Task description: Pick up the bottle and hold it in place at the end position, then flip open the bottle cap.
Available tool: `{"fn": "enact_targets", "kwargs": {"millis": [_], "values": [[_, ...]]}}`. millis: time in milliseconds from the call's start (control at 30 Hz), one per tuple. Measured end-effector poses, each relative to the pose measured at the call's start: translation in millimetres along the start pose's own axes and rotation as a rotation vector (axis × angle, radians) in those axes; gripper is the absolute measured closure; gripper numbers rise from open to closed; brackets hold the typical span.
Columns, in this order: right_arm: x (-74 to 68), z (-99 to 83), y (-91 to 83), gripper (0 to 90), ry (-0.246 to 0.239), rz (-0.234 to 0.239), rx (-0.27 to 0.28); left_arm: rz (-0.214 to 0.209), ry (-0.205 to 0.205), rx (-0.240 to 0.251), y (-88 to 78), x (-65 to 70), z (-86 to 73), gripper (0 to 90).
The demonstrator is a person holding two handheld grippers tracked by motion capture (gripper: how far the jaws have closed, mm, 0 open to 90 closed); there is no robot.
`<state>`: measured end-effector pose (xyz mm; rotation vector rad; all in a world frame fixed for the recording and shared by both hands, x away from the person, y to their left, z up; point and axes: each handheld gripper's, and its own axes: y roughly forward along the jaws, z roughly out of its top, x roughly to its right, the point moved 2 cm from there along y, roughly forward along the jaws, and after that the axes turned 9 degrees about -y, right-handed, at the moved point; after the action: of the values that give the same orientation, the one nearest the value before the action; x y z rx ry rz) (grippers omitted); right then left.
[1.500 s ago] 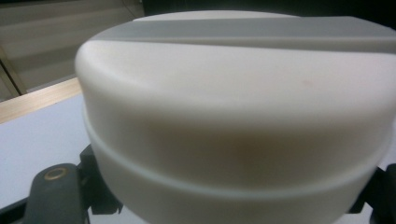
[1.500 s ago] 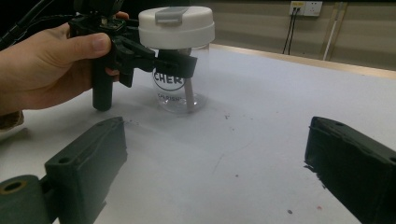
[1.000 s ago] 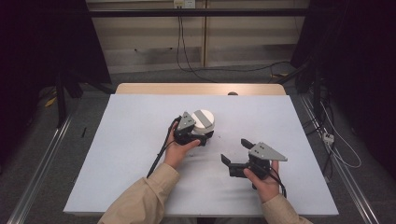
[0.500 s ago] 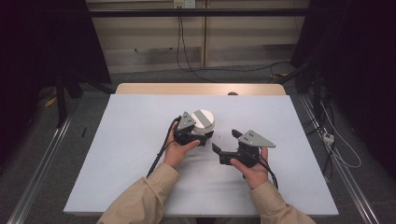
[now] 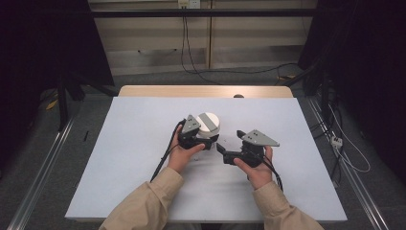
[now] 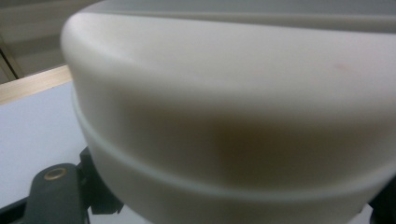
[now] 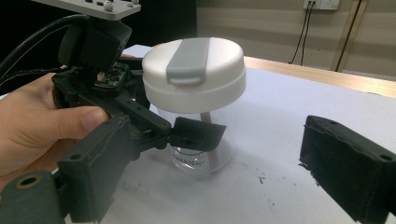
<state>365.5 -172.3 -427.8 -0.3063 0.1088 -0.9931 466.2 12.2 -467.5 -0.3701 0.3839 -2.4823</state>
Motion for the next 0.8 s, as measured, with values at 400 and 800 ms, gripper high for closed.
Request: {"fn": "enact_targets", "kwargs": {"millis": [400, 800], "values": [[-0.8, 4.9, 4.1, 8.3, -0.007, 0.005, -0.006, -0.001, -0.002, -0.002, -0.2, 0.2, 0.0, 18.4], [0.0, 5.2, 8.3, 8.4, 0.0, 0.003, -0.008, 0.003, 0.0, -0.002, -0.4, 0.5, -0.1, 18.4]]}}
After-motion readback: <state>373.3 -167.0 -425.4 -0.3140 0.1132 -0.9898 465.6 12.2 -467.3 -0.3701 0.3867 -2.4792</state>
